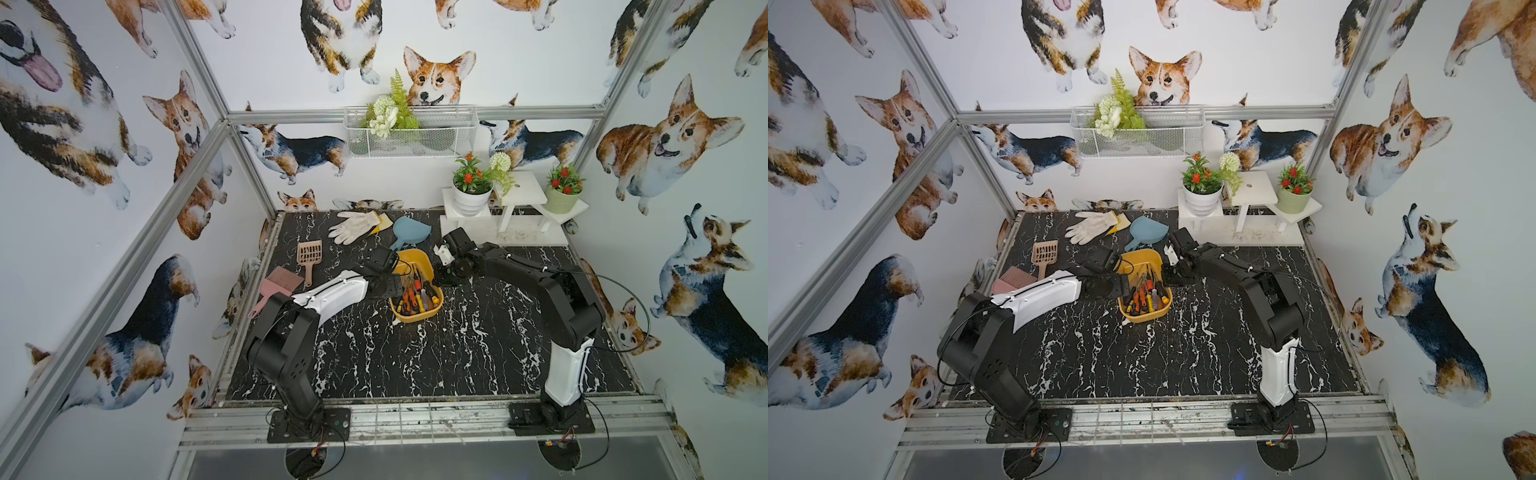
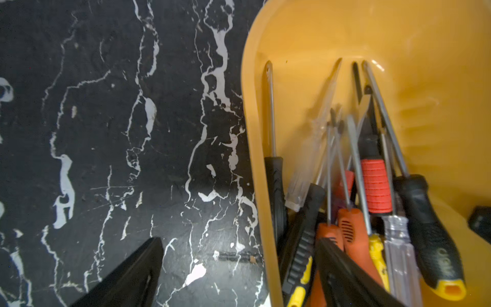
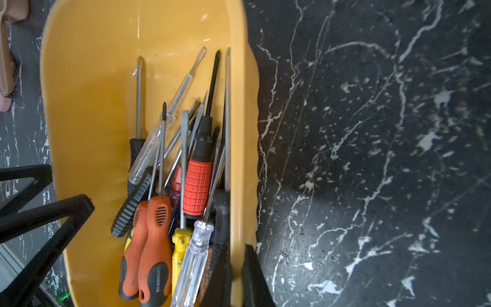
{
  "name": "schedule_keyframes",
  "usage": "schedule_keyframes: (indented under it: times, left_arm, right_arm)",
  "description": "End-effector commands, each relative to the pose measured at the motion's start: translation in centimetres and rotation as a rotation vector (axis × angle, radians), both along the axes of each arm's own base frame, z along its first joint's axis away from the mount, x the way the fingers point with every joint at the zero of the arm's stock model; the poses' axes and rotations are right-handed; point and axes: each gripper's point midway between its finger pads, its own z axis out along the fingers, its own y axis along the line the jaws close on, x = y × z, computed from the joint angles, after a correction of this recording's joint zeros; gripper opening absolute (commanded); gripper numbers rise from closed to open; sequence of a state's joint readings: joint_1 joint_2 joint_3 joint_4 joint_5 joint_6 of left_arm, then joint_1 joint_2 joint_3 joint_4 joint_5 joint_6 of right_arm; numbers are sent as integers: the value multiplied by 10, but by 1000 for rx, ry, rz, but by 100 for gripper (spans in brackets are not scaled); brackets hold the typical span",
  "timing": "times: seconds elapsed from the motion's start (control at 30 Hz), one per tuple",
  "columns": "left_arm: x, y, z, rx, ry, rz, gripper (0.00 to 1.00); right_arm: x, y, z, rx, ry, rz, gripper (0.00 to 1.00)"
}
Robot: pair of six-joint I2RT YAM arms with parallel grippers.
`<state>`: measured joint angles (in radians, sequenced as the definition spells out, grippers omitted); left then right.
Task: Take out the screwdriver from the storage box
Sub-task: Pick up the storage box at the center of the board.
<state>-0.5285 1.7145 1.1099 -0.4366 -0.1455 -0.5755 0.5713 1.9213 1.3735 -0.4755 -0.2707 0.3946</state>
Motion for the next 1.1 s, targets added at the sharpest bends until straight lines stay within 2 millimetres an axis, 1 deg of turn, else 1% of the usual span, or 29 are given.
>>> schedule_keyframes:
  times: [0.0, 0.07, 0.17, 0.23, 0.3, 0.37, 0.4, 0.43, 0.47, 0.53, 0.57, 0.6, 0.63, 0.7, 0.83, 0.9, 1.0, 1.03, 1.07]
  left_arm:
    - [4, -5, -3, -23, 9, 2, 89]
    - [5, -6, -6, -25, 17, 5, 84]
    - [6, -6, -12, -28, 32, 13, 73]
    - [7, -7, -14, -31, 38, 15, 67]
    - [8, -7, -17, -32, 44, 17, 57]
    - [9, -8, -19, -33, 50, 17, 46]
    - [10, -9, -20, -35, 51, 16, 39]
    - [10, -9, -21, -36, 53, 16, 35]
    - [10, -8, -22, -36, 56, 20, 34]
    - [10, -9, -23, -39, 59, 23, 27]
    - [10, -9, -24, -39, 60, 24, 25]
    - [10, -8, -25, -40, 62, 29, 19]
    - [10, -8, -27, -45, 67, 36, 9]
    - [10, -9, -28, -52, 71, 41, 1]
    - [11, -9, -30, -59, 77, 53, 0]
    - [12, -10, -29, -62, 74, 56, 0]
    - [13, -9, -27, -62, 67, 66, 0]
    - [14, -7, -24, -58, 57, 76, 0]
    - [15, -5, -19, -53, 43, 87, 0]
  right_arm:
    - [1, 9, 8, 48, -3, 12, 0]
    - [1, 9, 9, 48, -6, 16, 1]
    - [0, 9, 10, 48, -9, 24, 12]
    - [-1, 9, 11, 45, -9, 31, 15]
    - [-1, 7, 12, 37, -16, 32, 23]
    - [0, 6, 15, 33, -27, 34, 28]
    - [0, 5, 16, 30, -32, 33, 31]
    - [0, 4, 17, 26, -38, 33, 33]
    - [0, 4, 18, 24, -40, 34, 34]
    - [0, 3, 21, 21, -48, 38, 36]
    - [0, 2, 24, 18, -57, 40, 39]
    - [0, 0, 25, 15, -60, 39, 41]
    - [0, 0, 26, 13, -65, 41, 43]
    - [-1, -2, 31, 3, -76, 46, 46]
    - [-3, -5, 42, -5, -93, 54, 48]
    - [-9, -4, 48, -9, -100, 69, 48]
    - [-21, -2, 53, -28, -105, 99, 48]
    - [-29, 0, 55, -41, -107, 124, 48]
    - [-34, 1, 55, -53, -109, 136, 48]
